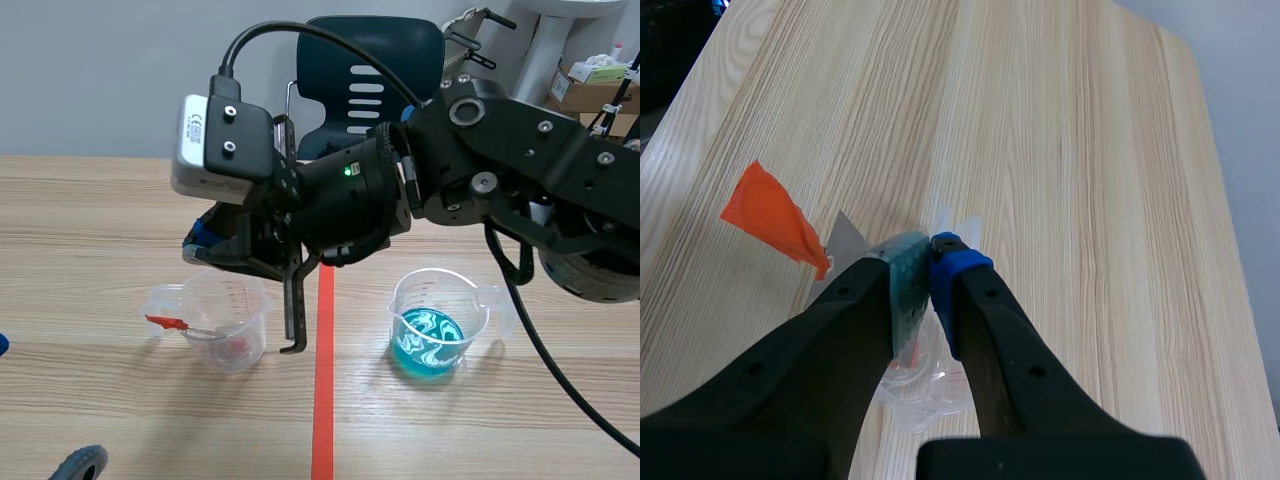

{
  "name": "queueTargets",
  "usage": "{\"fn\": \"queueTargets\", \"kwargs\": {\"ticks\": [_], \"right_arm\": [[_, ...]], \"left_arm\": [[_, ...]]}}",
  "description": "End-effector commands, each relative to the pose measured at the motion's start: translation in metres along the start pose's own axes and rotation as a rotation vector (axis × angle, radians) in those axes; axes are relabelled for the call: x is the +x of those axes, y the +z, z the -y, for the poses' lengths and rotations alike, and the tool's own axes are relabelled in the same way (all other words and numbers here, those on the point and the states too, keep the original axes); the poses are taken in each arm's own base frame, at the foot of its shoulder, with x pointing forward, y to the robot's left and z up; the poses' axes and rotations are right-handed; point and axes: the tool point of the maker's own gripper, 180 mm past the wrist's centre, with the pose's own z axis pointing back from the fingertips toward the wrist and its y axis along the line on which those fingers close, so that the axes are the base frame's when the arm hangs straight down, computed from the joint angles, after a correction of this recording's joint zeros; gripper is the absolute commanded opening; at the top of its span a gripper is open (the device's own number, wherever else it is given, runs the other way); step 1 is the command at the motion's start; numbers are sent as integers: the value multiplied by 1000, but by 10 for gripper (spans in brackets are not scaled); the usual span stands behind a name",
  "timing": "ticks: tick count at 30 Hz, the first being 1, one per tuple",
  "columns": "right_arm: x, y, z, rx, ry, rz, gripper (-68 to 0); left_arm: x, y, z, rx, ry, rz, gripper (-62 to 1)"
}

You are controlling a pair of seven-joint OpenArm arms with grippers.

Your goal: Do the redox reaction experiment

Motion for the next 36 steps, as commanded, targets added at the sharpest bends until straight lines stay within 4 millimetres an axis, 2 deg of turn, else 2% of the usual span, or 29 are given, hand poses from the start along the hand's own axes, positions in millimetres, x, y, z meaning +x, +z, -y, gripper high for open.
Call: {"fn": "queueTargets", "kwargs": {"ticks": [1, 36], "right_arm": [[12, -1, -1, 5, -3, 56, -667], [17, 0, 2, 1, 7, 71, -667]], "left_arm": [[8, -2, 0, 4, 0, 30, 14], [8, -2, 0, 3, -1, 30, 14]]}}
